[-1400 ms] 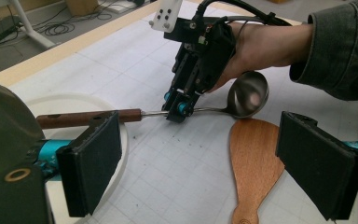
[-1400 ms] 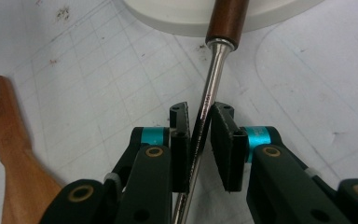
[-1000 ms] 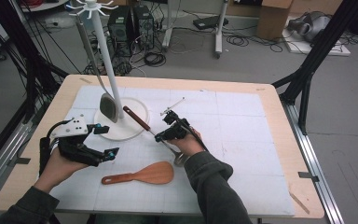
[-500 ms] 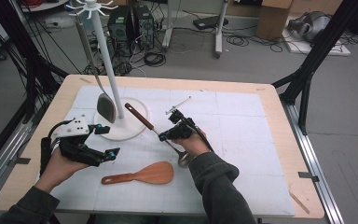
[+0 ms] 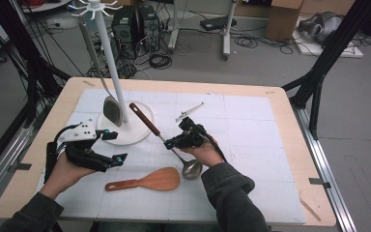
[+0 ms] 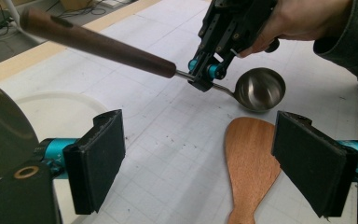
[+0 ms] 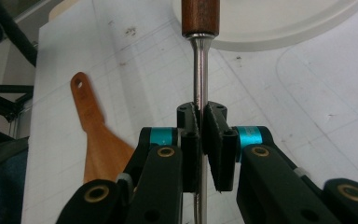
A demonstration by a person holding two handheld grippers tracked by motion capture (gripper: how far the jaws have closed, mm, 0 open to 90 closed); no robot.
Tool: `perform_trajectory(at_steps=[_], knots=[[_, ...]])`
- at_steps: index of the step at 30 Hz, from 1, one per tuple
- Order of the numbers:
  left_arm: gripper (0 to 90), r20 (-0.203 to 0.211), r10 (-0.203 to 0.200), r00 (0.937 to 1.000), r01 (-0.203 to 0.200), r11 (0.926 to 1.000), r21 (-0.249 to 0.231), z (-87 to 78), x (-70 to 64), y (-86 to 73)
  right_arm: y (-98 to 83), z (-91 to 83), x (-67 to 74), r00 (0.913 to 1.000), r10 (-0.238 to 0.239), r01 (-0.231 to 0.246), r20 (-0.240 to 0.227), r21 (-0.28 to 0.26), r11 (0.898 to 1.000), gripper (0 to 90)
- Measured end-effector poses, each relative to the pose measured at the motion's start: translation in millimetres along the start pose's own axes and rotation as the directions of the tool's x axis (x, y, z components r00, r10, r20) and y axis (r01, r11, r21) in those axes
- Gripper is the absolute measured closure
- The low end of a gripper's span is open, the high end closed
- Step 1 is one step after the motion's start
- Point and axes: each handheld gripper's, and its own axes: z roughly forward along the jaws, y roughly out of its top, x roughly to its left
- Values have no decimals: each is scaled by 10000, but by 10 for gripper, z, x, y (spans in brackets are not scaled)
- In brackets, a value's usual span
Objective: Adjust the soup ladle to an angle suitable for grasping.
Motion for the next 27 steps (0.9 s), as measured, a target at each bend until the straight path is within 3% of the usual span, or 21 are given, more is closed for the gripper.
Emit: perform_trajectory(at_steps=[15, 27], knots=[[222, 266, -232, 9994, 238, 9995, -202, 62, -42, 101, -41, -197, 243, 9971, -715, 701, -253, -526, 9961, 852], [244, 316, -273, 9991, 284, 9990, -332, 152, -79, 256, -6, -222, 417, 9919, -1135, 1072, -572, -1031, 9889, 851]])
